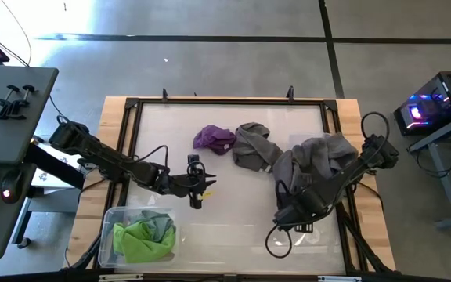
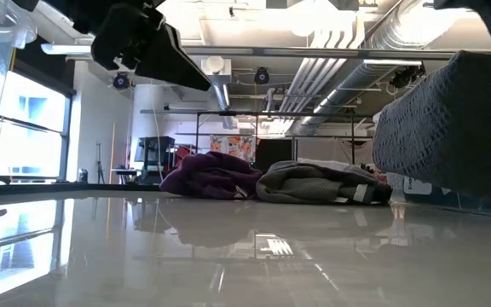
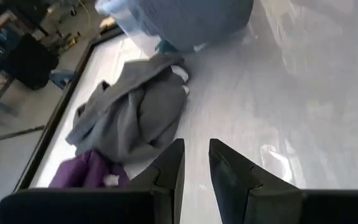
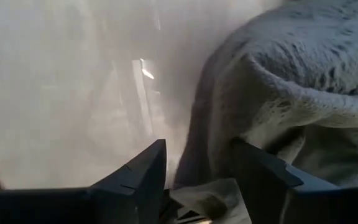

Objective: Sort microfiber towel by color & place in baskets
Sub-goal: Put the bottom gray microfiber towel into the top transparent bin

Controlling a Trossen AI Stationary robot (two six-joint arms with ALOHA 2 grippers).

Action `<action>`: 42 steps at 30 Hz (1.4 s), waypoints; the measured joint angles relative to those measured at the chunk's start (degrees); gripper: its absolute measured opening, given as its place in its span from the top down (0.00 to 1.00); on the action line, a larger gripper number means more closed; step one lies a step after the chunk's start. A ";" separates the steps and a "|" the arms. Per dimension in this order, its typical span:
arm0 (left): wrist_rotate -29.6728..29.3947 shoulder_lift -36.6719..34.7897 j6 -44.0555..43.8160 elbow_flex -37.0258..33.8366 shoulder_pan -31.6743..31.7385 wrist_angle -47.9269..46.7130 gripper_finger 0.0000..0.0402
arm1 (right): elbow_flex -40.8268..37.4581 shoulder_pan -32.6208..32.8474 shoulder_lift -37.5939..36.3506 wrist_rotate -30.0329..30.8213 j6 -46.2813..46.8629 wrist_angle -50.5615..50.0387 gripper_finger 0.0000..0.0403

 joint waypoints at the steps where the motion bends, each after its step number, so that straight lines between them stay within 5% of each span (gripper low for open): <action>1: 0.05 0.00 0.26 0.00 0.00 0.84 0.85 | -0.36 -0.03 -0.07 0.03 0.30 0.02 0.58; 12: 0.50 0.00 0.91 0.02 -0.02 2.79 0.85 | -0.78 0.46 -0.72 -10.28 6.12 0.07 0.81; 19: 0.56 0.00 0.69 0.02 -0.07 2.58 0.85 | -0.78 7.20 -1.09 -16.97 24.33 0.10 0.94; 23: 2.07 0.00 -0.01 0.02 -0.07 2.44 0.85 | -0.78 14.07 -1.09 -12.31 38.67 0.10 0.89; 33: 4.96 0.00 -0.34 0.02 -0.94 2.44 0.85 | -2.92 28.58 1.48 11.63 67.21 0.12 0.56; 38: 4.98 0.00 -0.63 0.02 -0.98 2.46 0.85 | -11.68 30.25 2.17 11.07 78.50 1.85 0.54; 42: 4.96 0.00 -0.64 0.02 -0.98 2.48 0.85 | -18.00 31.08 2.14 19.90 82.51 7.61 0.55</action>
